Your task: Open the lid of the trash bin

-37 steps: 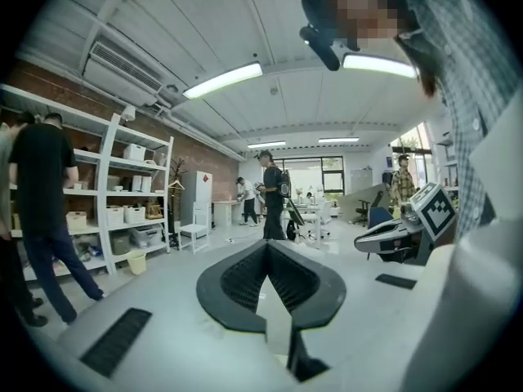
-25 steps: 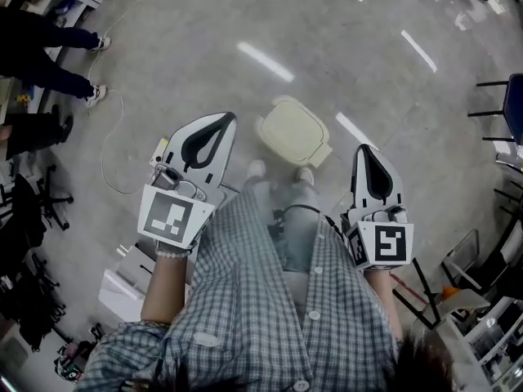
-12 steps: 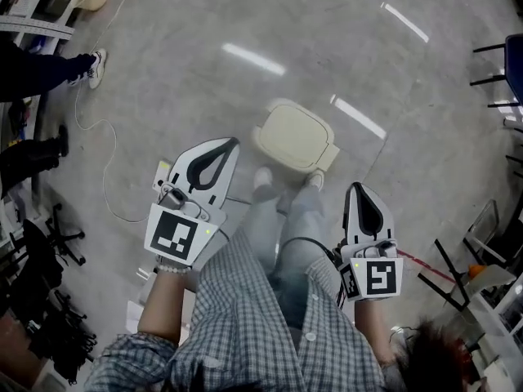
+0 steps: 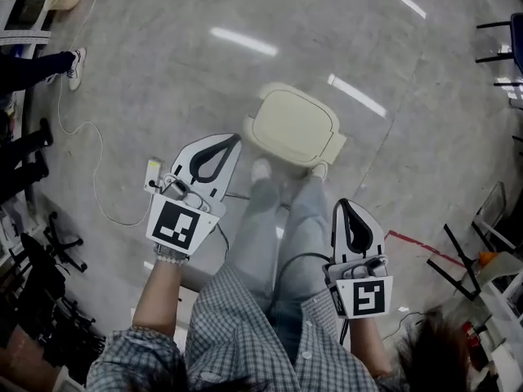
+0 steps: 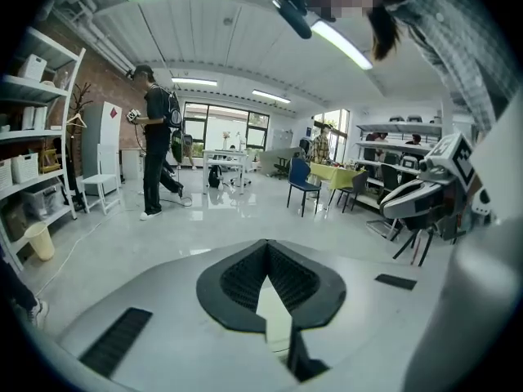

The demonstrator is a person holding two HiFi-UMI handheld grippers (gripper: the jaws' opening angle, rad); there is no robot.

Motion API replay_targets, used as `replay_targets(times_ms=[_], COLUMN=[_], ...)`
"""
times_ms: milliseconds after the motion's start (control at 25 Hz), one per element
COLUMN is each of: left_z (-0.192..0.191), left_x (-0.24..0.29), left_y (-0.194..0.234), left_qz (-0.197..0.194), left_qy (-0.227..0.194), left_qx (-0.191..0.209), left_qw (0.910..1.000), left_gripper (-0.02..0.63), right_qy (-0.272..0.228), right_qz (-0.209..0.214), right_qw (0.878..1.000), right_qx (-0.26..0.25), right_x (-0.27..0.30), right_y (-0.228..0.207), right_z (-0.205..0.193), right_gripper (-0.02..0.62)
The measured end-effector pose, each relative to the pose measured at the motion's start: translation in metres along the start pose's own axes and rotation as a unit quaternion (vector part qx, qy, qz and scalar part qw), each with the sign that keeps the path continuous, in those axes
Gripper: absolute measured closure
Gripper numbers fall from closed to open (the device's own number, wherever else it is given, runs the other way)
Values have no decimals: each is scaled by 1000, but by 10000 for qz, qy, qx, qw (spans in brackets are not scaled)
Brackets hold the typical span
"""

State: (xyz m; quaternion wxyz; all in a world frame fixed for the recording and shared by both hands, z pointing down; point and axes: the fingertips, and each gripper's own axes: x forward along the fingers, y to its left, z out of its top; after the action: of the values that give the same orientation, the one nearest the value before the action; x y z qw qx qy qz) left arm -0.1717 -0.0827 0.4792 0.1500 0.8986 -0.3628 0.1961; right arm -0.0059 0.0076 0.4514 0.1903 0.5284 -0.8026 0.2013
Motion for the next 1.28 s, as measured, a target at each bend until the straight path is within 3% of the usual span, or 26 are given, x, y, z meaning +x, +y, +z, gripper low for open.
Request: replay_targets(times_ms=[320, 560, 960, 1120, 1280], left_z=[-65, -118, -191, -212, -240], left_x=[45, 82, 138, 156, 163], left_y=[18, 28, 36, 49, 58], left_qz=[-141, -200, -356, -134, 17], left_qy=[293, 482, 1057, 1151, 1472], left_qx=[56, -79, 435, -18, -139], left_qw=[9995, 9986, 9928, 9933, 9890], left_gripper=[601, 601, 601, 601, 603], right_qy=[188, 408, 537, 591, 666], right_qz=[217, 224, 149, 187, 137], right_qw=[9993, 9989, 9977, 9972, 9967], right_qx=[220, -33, 386, 426, 442], right_x=[27, 38, 44, 43, 42], right_y=[9, 11, 7, 8, 3], right_z=[-36, -61, -90, -101, -104], right_gripper=[578, 578, 578, 578, 578])
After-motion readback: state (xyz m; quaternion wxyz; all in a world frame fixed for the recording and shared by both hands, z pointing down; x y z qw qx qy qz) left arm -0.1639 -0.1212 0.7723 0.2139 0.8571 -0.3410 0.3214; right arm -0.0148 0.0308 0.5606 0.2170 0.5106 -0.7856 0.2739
